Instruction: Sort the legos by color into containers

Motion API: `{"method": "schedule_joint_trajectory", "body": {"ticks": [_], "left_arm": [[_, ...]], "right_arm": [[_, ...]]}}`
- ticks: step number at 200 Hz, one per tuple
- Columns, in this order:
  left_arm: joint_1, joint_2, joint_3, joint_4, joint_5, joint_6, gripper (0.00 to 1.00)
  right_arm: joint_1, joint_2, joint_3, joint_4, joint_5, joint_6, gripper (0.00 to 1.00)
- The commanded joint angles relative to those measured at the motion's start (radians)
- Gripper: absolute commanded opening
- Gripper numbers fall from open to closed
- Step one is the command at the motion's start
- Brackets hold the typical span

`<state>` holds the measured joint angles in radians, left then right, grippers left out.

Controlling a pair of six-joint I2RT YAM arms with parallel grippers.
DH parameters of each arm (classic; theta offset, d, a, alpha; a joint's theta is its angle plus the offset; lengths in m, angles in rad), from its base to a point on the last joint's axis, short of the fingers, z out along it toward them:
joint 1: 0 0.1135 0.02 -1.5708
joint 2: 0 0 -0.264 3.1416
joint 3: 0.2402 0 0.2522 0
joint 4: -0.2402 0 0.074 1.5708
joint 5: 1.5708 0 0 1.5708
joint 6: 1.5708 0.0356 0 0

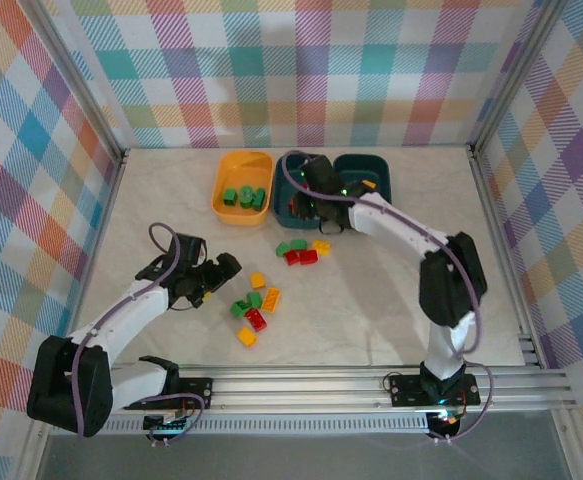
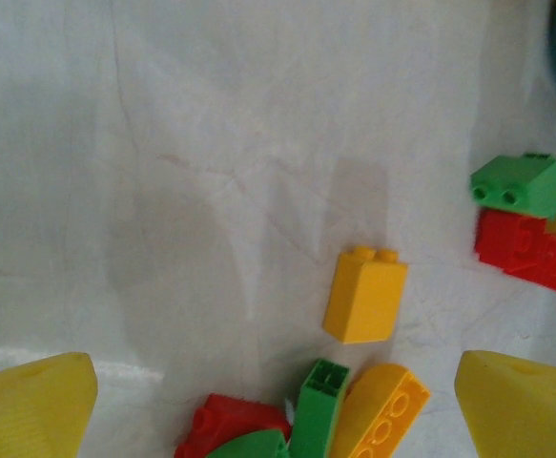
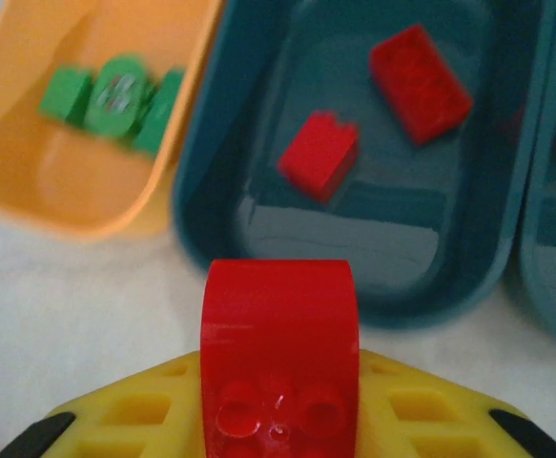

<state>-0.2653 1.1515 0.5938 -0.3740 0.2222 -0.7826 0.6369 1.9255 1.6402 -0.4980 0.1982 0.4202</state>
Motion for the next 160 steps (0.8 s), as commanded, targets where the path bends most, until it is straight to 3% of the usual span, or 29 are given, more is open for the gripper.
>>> {"method": "schedule_joint_trajectory", "body": {"ticks": [1, 62, 89, 116, 137, 160], "left_arm": [[0.017, -0.052, -0.039, 0.005, 0.042, -0.004, 0.97], [0.065, -0.132, -0.057, -0.077, 0.021, 0.069, 1.0], [0.068, -0.094, -0.029, -0.075, 0.038, 0.085, 1.0], [0.068, -0.078, -0.022, -0.07, 0.05, 0.096, 1.0], [0.071, -0.082, -0.015, -0.079, 0.046, 0.099, 1.0], [0.076, -0.107, -0.002, -0.105, 0.003, 0.1, 1.0]], "right_arm": [[-0.024, 0.132, 0.15, -0.052, -0.011, -0.046, 0.33], [-0.073, 0.423, 0.494, -0.208, 0.007, -0.071, 0.36], [-0.074, 0.486, 0.604, -0.278, 0.037, -0.074, 0.48], [-0.075, 0.477, 0.675, -0.31, 0.09, -0.069, 0.64], [-0.068, 0.437, 0.71, -0.345, 0.104, -0.071, 0.63], [0.003, 0.276, 0.512, -0.23, 0.093, -0.114, 0.61]]}}
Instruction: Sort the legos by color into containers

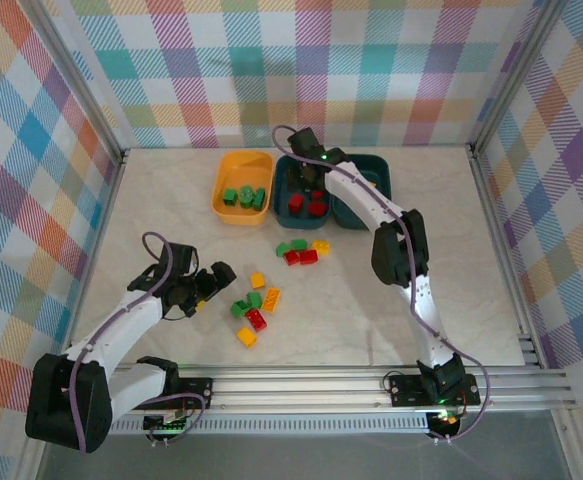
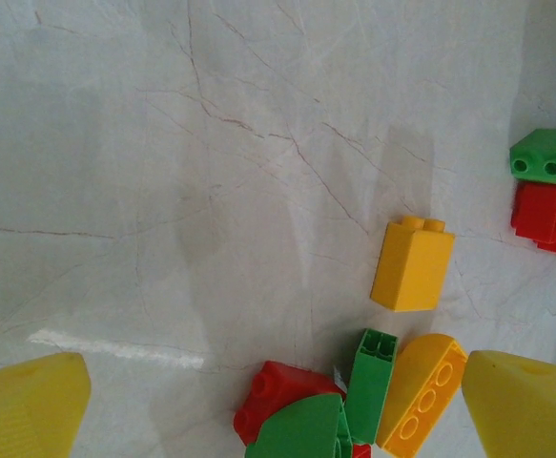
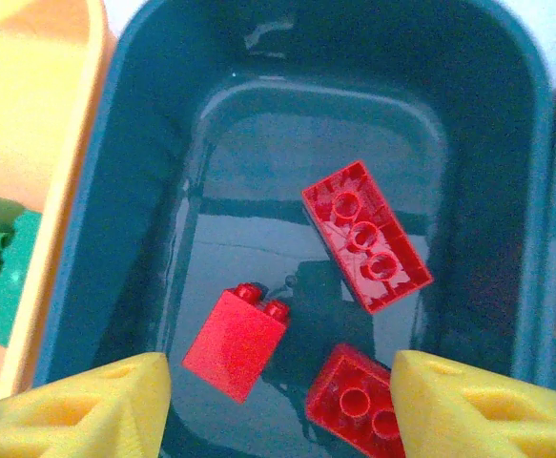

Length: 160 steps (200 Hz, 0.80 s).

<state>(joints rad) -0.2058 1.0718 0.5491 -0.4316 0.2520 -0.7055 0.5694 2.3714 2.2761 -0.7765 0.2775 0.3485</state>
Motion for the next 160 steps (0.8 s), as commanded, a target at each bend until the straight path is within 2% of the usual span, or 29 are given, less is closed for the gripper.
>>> {"method": "schedule_joint_trajectory", "body": {"ticks": [1, 38, 72, 91, 115, 160], "left_arm": [[0.017, -0.029, 0.043, -0.05, -0.03, 0.023, 1.0], [0.07, -0.046, 0.061, -0.124, -0.128, -0.009, 1.0], [0.114, -0.021, 0.053, -0.121, -0.124, -0.038, 1.0], [0.117, -0.002, 0.044, -0.098, -0.101, -0.054, 1.0], [0.117, 0.03, 0.032, -0.051, -0.051, -0.07, 1.0], [0.116, 0.104, 0.043, -0.026, 0.016, -0.065, 1.0]], "right_arm": [[0.076, -0.174, -0.136, 0.054, 0.014, -0.045, 0.61], [0.297, -0.393, -0.533, 0.17, 0.009, -0.042, 0.57], [0.447, -0.45, -0.727, 0.166, 0.009, 0.069, 0.55], [0.448, -0.461, -0.792, 0.168, 0.041, 0.106, 0.57], [0.414, -0.452, -0.79, 0.144, 0.136, 0.084, 0.66], [0.322, -0.38, -0.758, 0.164, 0.129, -0.007, 0.67]]}}
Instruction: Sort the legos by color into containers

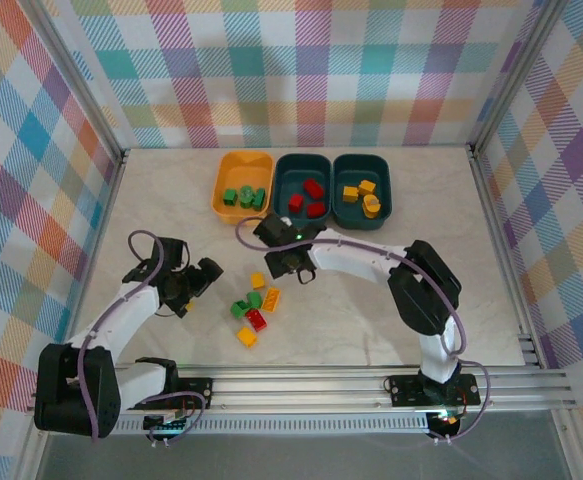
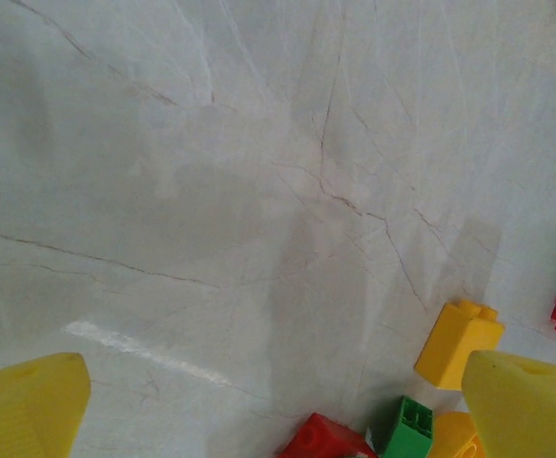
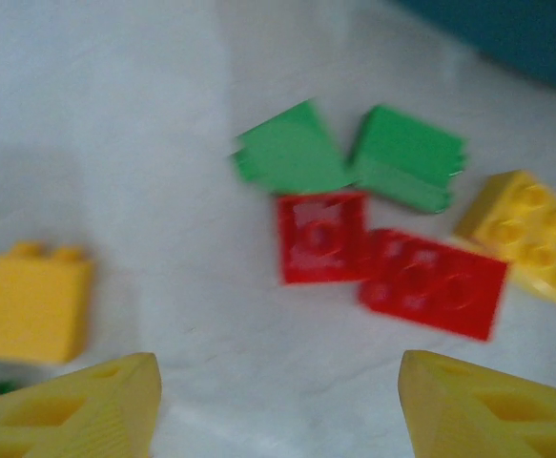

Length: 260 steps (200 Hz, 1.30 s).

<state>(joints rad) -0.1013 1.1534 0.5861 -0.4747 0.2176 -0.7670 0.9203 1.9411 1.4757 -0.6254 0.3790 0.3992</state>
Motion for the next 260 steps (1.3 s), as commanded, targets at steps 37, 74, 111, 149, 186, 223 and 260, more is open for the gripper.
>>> {"method": "schedule_joint_trajectory", "body": {"ticks": [37, 74, 111, 149, 186, 223, 260], "left_arm": [[0.012, 0.02, 0.039, -0.019, 0.046, 0.024, 1.0], [0.012, 0.011, 0.051, -0.027, 0.044, 0.032, 1.0], [0.012, 0.009, 0.063, -0.051, 0.039, 0.058, 1.0], [0.012, 0.007, 0.078, -0.064, 0.034, 0.068, 1.0], [0.012, 0.01, 0.072, -0.051, 0.035, 0.063, 1.0], [0.011, 0.009, 0.061, -0.041, 0.037, 0.055, 1.0], [0.012, 0.009, 0.057, -0.04, 0.035, 0.055, 1.0]], "right_arm": [[-0.063, 0.098, 0.101, 0.013, -0.01, -0.139, 0.63], [-0.065, 0.164, 0.153, 0.005, -0.047, -0.17, 0.61], [-0.073, 0.199, 0.152, 0.007, -0.038, -0.203, 0.6], [-0.072, 0.199, 0.13, 0.004, -0.061, -0.182, 0.55], [-0.066, 0.189, 0.095, 0.017, -0.098, -0.153, 0.49], [-0.045, 0.172, 0.066, 0.039, -0.116, -0.14, 0.45], [-0.046, 0.192, 0.076, 0.053, -0.046, -0.121, 0.41]]}}
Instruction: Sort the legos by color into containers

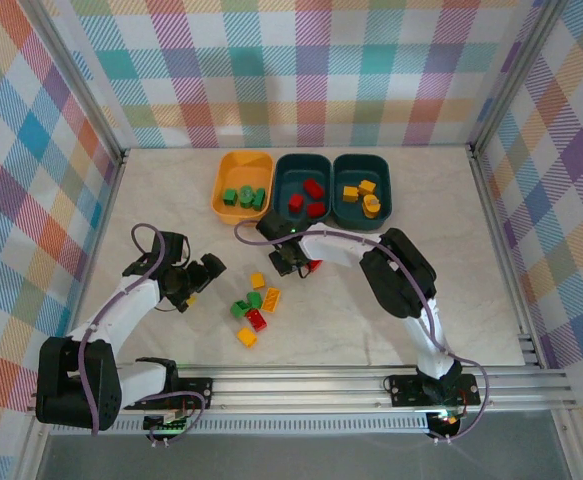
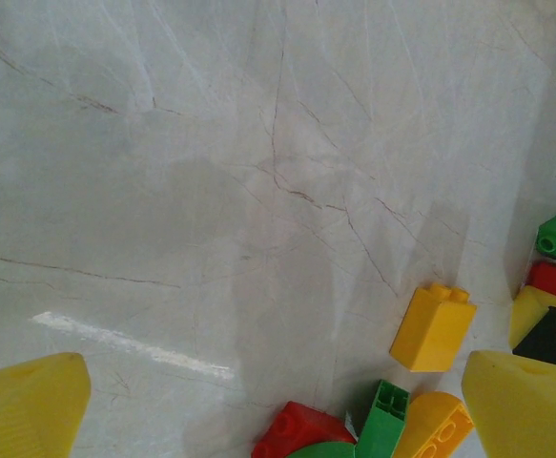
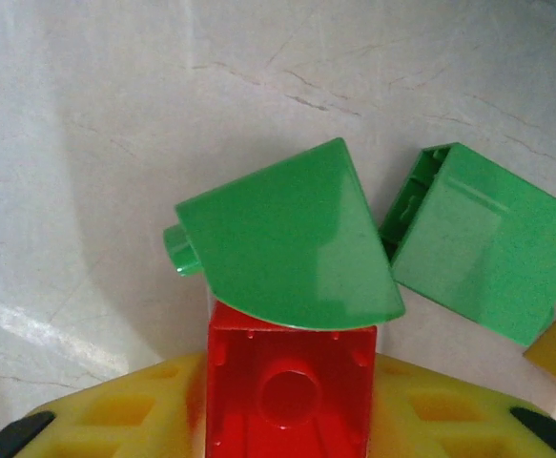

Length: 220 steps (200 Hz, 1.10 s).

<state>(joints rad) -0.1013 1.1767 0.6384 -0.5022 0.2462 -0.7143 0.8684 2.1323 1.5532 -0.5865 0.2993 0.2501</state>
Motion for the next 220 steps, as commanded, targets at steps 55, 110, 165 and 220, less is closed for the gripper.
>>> {"method": "schedule_joint_trajectory", "body": {"ticks": [55, 110, 165, 220], "left_arm": [[0.012, -0.033, 0.008, -0.03, -0.002, 0.009, 1.0], [0.001, -0.076, 0.015, -0.052, -0.01, 0.027, 1.0], [-0.091, -0.038, 0.014, -0.035, -0.001, 0.009, 0.99], [-0.209, -0.001, 0.038, -0.094, -0.018, 0.019, 0.96]], "right_arm": [[0.003, -0.027, -0.009, 0.043, 0.044, 0.036, 0.34], [-0.003, -0.281, -0.132, 0.048, 0.092, -0.02, 0.32], [-0.171, -0.214, 0.041, 0.071, -0.014, -0.019, 0.31], [-0.302, 0.186, 0.562, -0.115, -0.043, -0.01, 0.32]]}}
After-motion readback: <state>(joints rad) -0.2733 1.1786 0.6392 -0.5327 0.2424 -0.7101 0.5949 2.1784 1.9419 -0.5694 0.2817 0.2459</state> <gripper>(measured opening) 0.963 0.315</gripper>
